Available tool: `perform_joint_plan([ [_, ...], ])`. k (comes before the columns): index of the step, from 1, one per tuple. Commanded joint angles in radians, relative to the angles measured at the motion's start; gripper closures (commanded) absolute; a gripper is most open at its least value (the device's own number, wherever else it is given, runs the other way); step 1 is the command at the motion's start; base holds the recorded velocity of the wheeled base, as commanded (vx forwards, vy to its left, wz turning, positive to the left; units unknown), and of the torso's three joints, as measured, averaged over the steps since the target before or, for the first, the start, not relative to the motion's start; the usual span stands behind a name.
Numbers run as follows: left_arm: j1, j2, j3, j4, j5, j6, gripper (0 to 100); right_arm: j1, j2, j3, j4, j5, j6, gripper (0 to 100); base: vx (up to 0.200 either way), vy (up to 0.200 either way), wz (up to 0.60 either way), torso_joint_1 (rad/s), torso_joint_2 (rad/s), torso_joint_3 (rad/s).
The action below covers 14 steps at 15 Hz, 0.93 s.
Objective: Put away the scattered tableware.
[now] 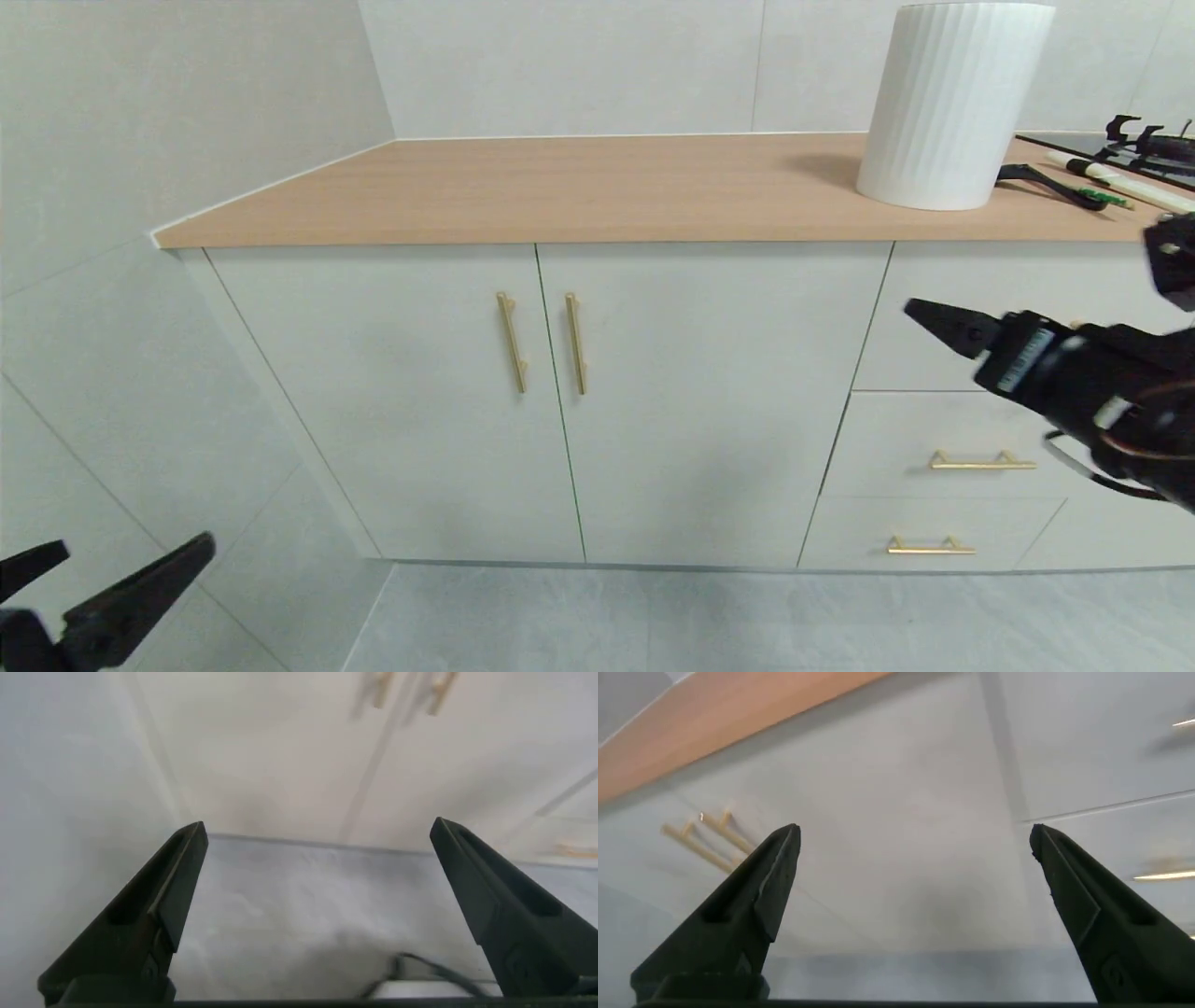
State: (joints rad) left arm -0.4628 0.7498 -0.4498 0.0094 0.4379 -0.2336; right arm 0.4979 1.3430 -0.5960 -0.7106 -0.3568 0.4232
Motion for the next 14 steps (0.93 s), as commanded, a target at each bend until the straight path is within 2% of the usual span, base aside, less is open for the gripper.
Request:
perform_joint_plan([
  [1,0.081,-0.274,0.125,0.035,-0.004,0.073,0,-0.019,-0.439,0.260,0.019,-0.037,-0.196,0,0.000,0.000,0.00,0.000,0.00,0.000],
  [2,0.099,-0.322,0.126,0.057,-0.002,0.071,0,-0.122,-0.538,0.315,0.023,-0.031,-0.281,0,0.000,0.000,0.00,0.000,0.00,0.000],
  [4,0.145,-0.422,0.128,0.124,-0.001,0.073,0,-0.228,-0.708,0.358,0.053,-0.016,-0.368,0,0.000,0.000,0.00,0.000,0.00,0.000],
  [6,0.200,-0.527,0.128,0.218,-0.005,0.074,0,-0.277,-0.897,0.349,0.209,-0.019,-0.411,0,0.000,0.000,0.00,0.000,0.00,0.000],
  [7,0.243,-0.593,0.137,0.259,-0.007,0.077,0,-0.329,-1.033,0.329,0.349,-0.014,-0.457,0,0.000,0.000,0.00,0.000,0.00,0.000],
  [8,0.280,-0.635,0.155,0.265,-0.007,0.080,0,-0.372,-1.128,0.317,0.444,-0.011,-0.469,0,0.000,0.000,0.00,0.000,0.00,0.000],
  [10,0.339,-0.655,0.230,0.235,0.001,0.077,0,-0.441,-1.265,0.334,0.548,0.022,-0.466,0,0.000,0.000,0.00,0.000,0.00,0.000],
  [11,0.349,-0.655,0.270,0.187,0.010,0.079,0,-0.498,-1.309,0.351,0.559,0.045,-0.469,0,0.000,0.000,0.00,0.000,0.00,0.000],
  [12,0.366,-0.655,0.304,0.129,0.032,0.083,0,-0.502,-1.343,0.364,0.560,0.064,-0.475,0,0.000,0.000,0.00,0.000,0.00,0.000],
  [13,0.394,-0.661,0.335,0.087,0.038,0.103,0,-0.502,-1.341,0.370,0.545,0.039,-0.486,0,0.000,0.000,0.00,0.000,0.00,0.000],
  [14,0.447,-0.707,0.368,0.064,0.030,0.146,0,-0.502,-1.343,0.378,0.519,0.004,-0.485,0,0.000,0.000,0.00,0.000,0.00,0.000],
])
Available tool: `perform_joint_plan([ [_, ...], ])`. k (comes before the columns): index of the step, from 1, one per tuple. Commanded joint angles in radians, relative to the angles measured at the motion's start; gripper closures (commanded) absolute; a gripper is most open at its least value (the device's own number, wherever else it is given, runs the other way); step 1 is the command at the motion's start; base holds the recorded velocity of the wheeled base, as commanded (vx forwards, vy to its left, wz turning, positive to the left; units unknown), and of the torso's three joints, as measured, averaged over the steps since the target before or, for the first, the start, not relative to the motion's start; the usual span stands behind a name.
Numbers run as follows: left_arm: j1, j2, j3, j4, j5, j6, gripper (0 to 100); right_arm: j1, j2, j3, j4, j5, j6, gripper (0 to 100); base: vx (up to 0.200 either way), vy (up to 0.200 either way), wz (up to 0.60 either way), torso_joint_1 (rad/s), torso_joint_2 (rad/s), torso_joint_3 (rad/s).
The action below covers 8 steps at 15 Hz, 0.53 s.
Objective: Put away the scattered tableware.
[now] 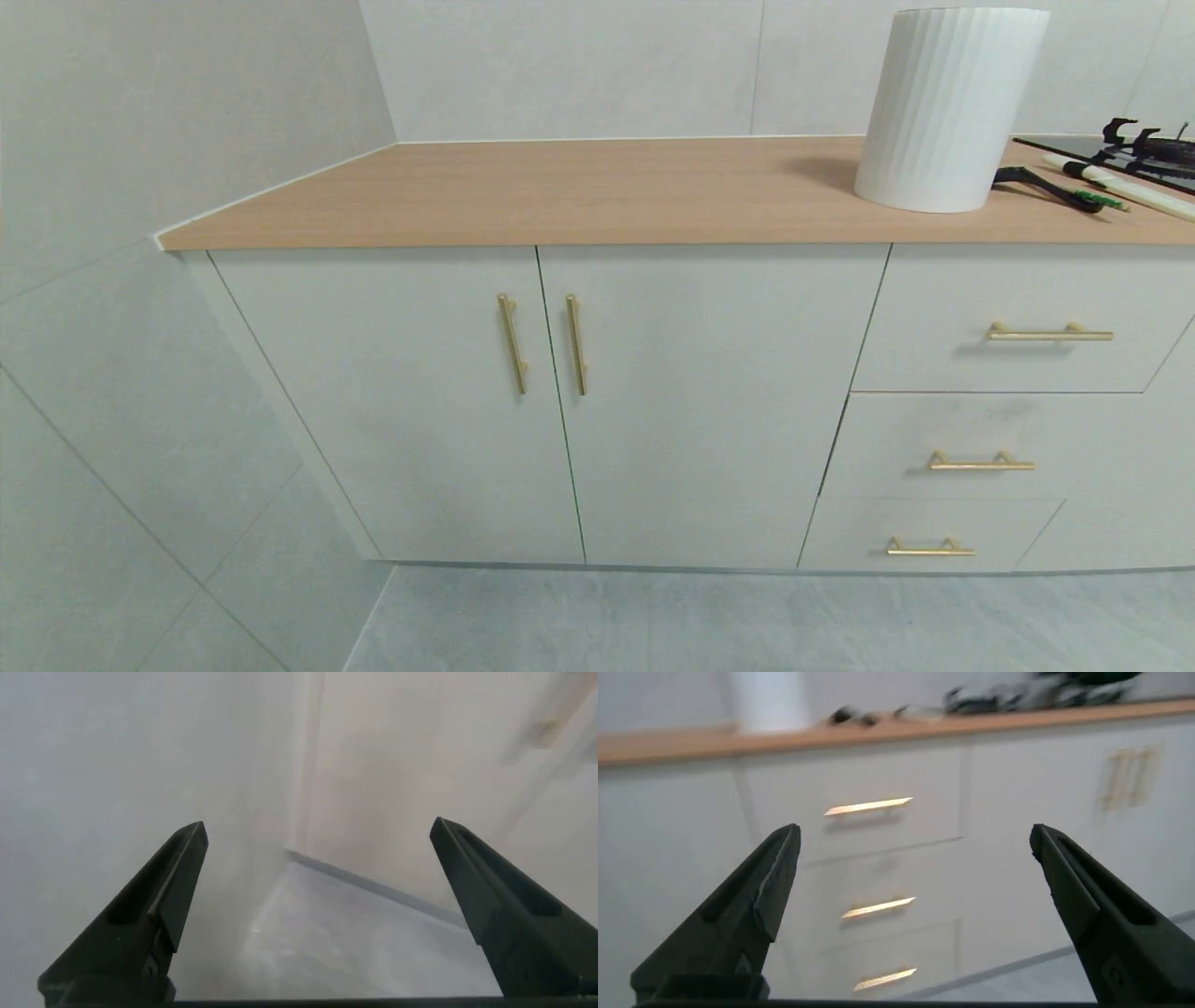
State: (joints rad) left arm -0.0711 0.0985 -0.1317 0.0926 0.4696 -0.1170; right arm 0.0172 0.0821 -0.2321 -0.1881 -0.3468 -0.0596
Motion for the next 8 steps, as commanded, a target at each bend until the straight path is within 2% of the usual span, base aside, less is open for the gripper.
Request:
perform_joint_plan([
  [1,0.076,-0.099,0.090,-0.028,-0.026,0.096,0,-0.022,-0.082,0.048,-0.013,-0.009,-0.002,0,0.000,0.000,0.00,0.000,0.00,0.000],
  [2,0.076,-0.099,0.106,-0.051,-0.026,0.109,0,-0.022,-0.082,0.070,-0.016,-0.008,0.000,0,0.000,0.000,0.00,0.000,0.00,0.000],
  [3,0.076,-0.099,0.132,-0.148,-0.046,0.112,0,-0.022,-0.082,0.149,-0.016,0.003,0.001,0,0.000,0.000,0.00,0.000,0.00,0.000],
  [4,0.076,-0.099,0.132,-0.146,-0.049,0.112,0,-0.022,-0.082,0.152,-0.016,0.005,0.001,0,0.000,0.000,0.00,0.000,0.00,0.000],
  [5,0.076,-0.099,0.132,-0.139,-0.177,0.115,0,-0.022,-0.082,0.232,0.012,0.095,0.012,0,0.000,0.000,0.00,0.000,0.00,0.000],
  [7,0.076,-0.099,0.132,-0.131,-0.353,0.109,0,-0.022,-0.082,0.231,0.088,0.178,0.066,0,0.000,0.000,0.00,0.000,0.00,0.000],
  [8,0.076,-0.099,0.132,-0.109,-0.414,0.120,0,-0.022,-0.082,0.231,0.130,0.206,0.066,0,0.000,0.000,0.00,0.000,0.00,0.000],
])
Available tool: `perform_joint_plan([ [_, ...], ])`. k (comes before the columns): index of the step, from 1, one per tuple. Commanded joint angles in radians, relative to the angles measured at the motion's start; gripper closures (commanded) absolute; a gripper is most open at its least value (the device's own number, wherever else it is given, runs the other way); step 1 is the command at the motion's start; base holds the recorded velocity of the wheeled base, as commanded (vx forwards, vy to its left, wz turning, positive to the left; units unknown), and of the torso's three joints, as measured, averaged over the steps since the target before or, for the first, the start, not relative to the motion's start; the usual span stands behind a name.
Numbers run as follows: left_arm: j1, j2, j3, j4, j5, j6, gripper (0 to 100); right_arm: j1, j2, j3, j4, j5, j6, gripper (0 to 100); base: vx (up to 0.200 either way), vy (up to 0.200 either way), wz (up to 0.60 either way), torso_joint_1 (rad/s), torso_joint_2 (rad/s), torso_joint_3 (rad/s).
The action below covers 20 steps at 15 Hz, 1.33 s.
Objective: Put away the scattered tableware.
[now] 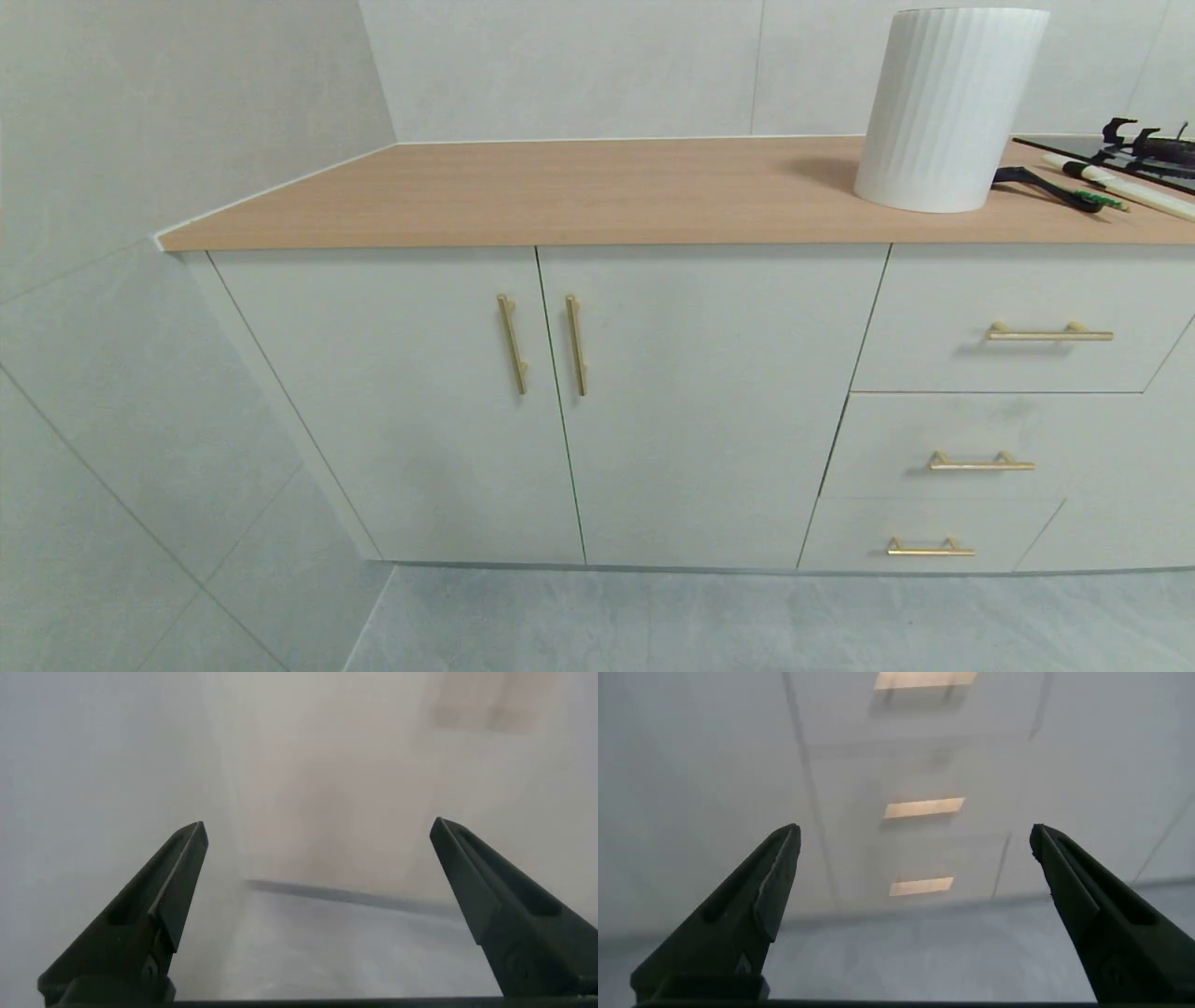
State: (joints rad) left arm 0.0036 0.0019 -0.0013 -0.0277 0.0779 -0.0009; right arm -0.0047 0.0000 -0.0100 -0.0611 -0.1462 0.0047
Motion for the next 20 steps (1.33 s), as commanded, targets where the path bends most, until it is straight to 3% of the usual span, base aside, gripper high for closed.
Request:
perform_joint_plan([
  [1,-0.001,-0.002,0.001,0.032,-0.056,0.013,0,0.000,0.000,0.007,0.056,0.066,0.006,0,0.000,0.000,0.00,0.000,0.00,0.000],
  [4,0.001,-0.002,0.001,0.029,-0.055,0.010,0,0.000,0.002,0.007,0.064,0.125,-0.005,0,0.000,0.000,0.00,0.000,0.00,0.000],
  [18,-0.001,-0.002,0.001,0.028,-0.056,0.004,0,0.000,0.000,0.008,0.064,0.123,-0.002,0,0.000,0.000,0.00,0.000,0.00,0.000],
  [20,0.001,-0.002,0.001,0.028,-0.056,0.007,0,0.000,0.000,0.008,0.064,0.122,-0.002,0,0.000,-0.200,0.00,0.007,0.00,0.002],
])
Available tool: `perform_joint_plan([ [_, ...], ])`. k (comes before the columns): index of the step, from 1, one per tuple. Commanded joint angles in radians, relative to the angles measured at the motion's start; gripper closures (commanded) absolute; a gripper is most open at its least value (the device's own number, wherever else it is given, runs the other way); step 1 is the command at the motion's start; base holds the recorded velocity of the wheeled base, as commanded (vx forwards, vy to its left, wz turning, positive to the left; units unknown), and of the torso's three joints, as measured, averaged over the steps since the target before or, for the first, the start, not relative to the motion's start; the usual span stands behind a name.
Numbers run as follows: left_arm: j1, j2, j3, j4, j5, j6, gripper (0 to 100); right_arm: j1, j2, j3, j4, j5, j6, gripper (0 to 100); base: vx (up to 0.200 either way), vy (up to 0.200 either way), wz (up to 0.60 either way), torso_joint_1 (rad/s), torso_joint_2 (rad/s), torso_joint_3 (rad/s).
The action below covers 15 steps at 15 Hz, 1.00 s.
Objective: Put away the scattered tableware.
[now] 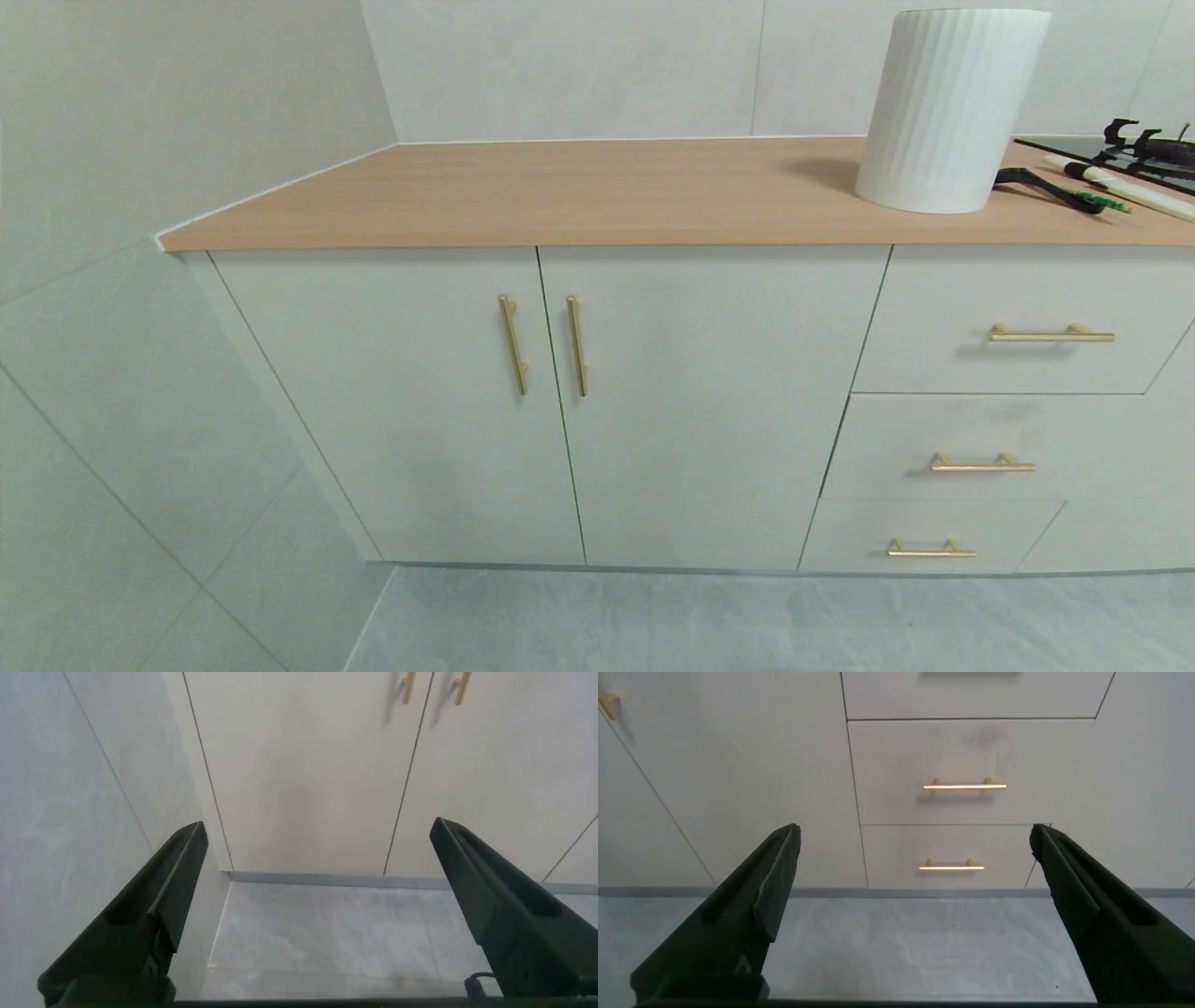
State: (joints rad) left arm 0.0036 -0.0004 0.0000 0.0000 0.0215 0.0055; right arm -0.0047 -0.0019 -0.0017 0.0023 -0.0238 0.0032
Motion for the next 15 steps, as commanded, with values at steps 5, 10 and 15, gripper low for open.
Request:
perform_joint_plan([
  [5,-0.001,0.000,0.000,0.000,0.000,0.002,0,0.000,0.002,-0.001,-0.001,-0.001,0.000,0,0.000,-0.200,0.00,0.004,0.00,0.002],
  [10,-0.001,0.000,0.000,0.000,0.000,0.001,0,0.000,0.002,0.000,-0.001,-0.001,0.000,0,0.000,-0.200,0.00,0.007,0.00,0.003],
  [15,0.001,0.000,0.000,0.000,0.000,-0.002,0,0.000,0.002,0.000,-0.001,-0.001,0.000,0,0.000,0.000,0.00,0.000,0.00,0.000],
])
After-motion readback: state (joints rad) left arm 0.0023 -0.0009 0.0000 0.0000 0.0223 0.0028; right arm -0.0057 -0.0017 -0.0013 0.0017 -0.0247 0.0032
